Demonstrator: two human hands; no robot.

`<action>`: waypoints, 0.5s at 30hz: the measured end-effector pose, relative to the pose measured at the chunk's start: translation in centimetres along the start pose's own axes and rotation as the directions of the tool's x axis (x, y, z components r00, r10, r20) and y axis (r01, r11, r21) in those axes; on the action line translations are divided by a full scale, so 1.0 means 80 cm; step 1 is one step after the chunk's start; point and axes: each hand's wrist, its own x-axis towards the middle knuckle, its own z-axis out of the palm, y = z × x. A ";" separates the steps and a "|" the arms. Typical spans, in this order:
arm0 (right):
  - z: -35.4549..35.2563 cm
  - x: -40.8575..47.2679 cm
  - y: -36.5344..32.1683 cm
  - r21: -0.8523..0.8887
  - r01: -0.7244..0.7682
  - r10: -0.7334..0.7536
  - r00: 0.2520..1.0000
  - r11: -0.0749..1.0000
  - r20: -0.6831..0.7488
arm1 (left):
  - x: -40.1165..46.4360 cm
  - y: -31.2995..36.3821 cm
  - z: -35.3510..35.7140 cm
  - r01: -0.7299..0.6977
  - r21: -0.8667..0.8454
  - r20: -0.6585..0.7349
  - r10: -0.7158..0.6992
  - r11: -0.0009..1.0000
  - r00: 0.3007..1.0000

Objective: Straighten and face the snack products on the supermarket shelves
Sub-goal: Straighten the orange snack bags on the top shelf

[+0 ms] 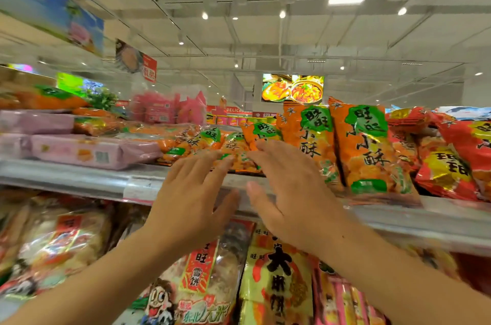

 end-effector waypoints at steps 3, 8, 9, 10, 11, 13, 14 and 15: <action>0.034 0.018 -0.038 0.083 0.068 -0.072 0.997 0.994 0.041 | -0.039 -0.042 -0.017 0.142 0.072 0.057 -0.147 0.987 0.988; 0.070 0.029 -0.066 -0.095 0.086 -0.070 0.984 0.992 0.161 | -0.073 -0.091 -0.028 0.203 0.179 0.142 -0.230 0.963 0.963; 0.072 0.028 -0.067 -0.157 0.087 -0.057 0.981 0.984 0.185 | -0.077 -0.097 -0.025 0.185 0.179 0.158 -0.214 0.966 0.964; 0.072 0.026 -0.067 -0.199 0.083 -0.042 0.979 0.976 0.199 | -0.081 -0.100 -0.022 0.169 0.182 0.171 -0.200 0.969 0.965; 0.073 0.025 -0.066 -0.225 0.077 -0.032 0.980 0.971 0.196 | -0.084 -0.102 -0.019 0.157 0.192 0.180 -0.192 0.969 0.965; 0.071 0.024 -0.065 -0.259 0.079 -0.027 0.980 0.963 0.196 | -0.086 -0.105 -0.017 0.147 0.200 0.197 -0.186 0.969 0.963; 0.069 0.024 -0.065 -0.276 0.086 -0.028 0.978 0.957 0.207 | -0.085 -0.106 -0.019 0.143 0.191 0.202 -0.182 0.971 0.962; 0.069 0.023 -0.066 -0.292 0.095 -0.032 0.977 0.952 0.213 | -0.084 -0.108 -0.021 0.136 0.179 0.204 -0.172 0.974 0.964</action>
